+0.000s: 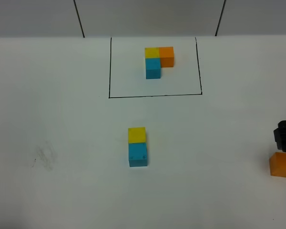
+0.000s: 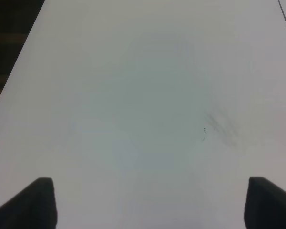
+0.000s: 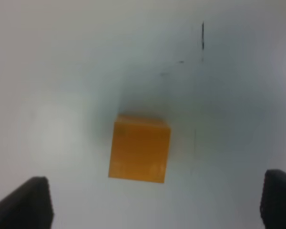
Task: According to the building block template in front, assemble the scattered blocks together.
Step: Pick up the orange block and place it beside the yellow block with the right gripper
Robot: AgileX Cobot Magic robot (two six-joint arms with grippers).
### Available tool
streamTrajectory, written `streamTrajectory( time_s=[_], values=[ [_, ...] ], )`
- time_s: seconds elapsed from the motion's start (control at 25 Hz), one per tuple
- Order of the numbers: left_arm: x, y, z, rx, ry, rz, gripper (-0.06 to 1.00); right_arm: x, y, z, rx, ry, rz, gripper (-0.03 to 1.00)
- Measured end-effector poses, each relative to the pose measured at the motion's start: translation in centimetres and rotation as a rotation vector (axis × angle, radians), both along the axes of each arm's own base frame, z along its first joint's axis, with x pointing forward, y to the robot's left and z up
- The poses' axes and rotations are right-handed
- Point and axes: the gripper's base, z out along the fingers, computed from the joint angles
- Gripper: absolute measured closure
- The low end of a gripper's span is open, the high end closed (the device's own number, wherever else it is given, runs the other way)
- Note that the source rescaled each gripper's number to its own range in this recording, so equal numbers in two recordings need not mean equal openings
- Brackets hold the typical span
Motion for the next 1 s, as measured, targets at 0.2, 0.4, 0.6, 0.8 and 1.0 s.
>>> streamTrajectory(
  time_s=[0.2, 0.4, 0.6, 0.8, 1.0],
  values=[
    [0.0, 0.0, 0.0, 0.000, 0.000, 0.000, 0.26, -0.2, 0.1, -1.4, 0.017, -0.048, 0.003, 0.17],
    [0.0, 0.0, 0.0, 0.000, 0.000, 0.000, 0.26, 0.0, 0.2, -4.0, 0.022, 0.010, 0.001, 0.18],
    [0.0, 0.0, 0.0, 0.000, 0.000, 0.000, 0.26, 1.0, 0.3, -6.4, 0.025, 0.059, 0.001, 0.18],
    [0.0, 0.0, 0.0, 0.000, 0.000, 0.000, 0.26, 1.6, 0.4, -8.2, 0.030, 0.096, -0.004, 0.18],
    [0.0, 0.0, 0.0, 0.000, 0.000, 0.000, 0.26, 1.9, 0.5, -9.4, 0.034, 0.122, -0.015, 0.20]
  ],
)
